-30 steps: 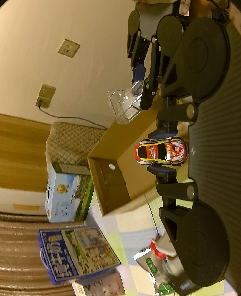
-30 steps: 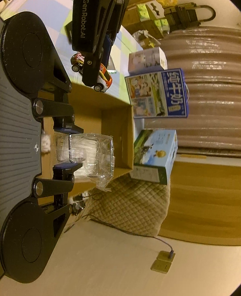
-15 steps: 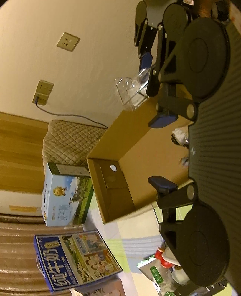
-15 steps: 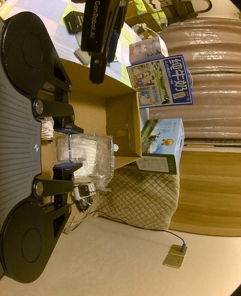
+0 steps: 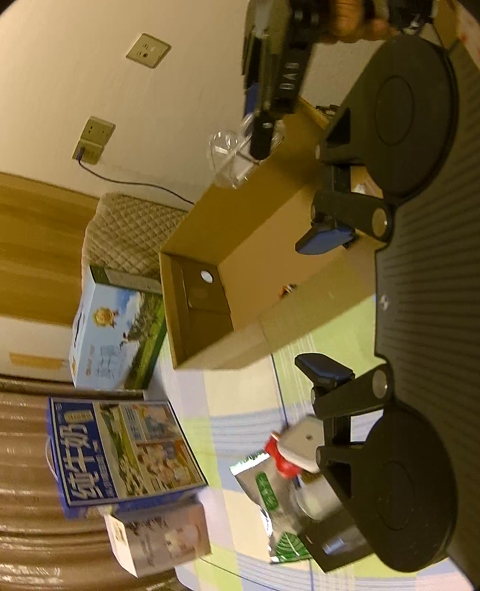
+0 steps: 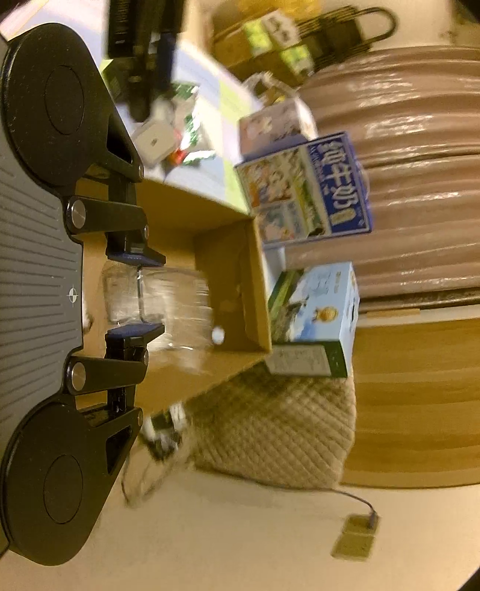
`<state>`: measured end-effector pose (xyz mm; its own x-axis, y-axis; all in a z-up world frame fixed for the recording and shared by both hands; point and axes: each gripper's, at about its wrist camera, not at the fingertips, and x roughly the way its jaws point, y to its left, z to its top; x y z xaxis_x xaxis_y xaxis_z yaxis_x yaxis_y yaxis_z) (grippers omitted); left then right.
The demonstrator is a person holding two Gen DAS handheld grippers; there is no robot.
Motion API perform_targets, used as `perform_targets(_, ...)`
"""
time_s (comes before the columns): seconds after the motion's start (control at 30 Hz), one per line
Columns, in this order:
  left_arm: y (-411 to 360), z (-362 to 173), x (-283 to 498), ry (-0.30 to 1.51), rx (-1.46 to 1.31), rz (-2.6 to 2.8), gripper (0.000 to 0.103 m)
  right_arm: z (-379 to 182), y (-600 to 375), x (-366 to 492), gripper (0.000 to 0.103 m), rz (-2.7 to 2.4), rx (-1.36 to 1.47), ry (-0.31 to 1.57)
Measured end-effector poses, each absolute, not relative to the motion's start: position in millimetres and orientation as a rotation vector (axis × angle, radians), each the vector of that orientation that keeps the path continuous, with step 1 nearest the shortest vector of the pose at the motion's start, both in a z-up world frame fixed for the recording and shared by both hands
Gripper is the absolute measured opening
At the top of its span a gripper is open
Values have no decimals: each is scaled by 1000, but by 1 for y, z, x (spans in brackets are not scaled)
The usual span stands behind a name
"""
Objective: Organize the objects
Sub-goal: 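Open the left tool to drop the car while the right tool releases the package into the box, then withdraw both open tools from the box back over the table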
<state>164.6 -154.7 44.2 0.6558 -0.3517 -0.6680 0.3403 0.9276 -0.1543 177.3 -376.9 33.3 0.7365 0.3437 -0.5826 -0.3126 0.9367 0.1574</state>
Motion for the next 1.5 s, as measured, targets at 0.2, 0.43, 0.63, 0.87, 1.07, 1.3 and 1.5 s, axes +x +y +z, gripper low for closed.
perform_targets(0.2,-129,43,153,767,-32,-358,60,41,-379,171,52,345,91,649)
perform_targets(0.43,-96,42,135,765,-50,-311,64,52,-367,149,53,345,96,646)
perform_targets(0.63,-58,39,114,764,-63,-244,67,66,-335,131,53,401,75,619)
perform_targets(0.87,-2,39,92,759,-106,-138,72,70,-285,114,53,479,16,596)
perform_targets(1.07,40,42,75,743,-131,-58,76,62,-249,108,53,530,-19,614)
perform_targets(1.3,65,41,67,727,-142,-12,82,45,-215,105,54,569,-64,640)
perform_targets(1.5,76,31,80,740,-155,0,82,17,-195,118,54,586,-82,685)
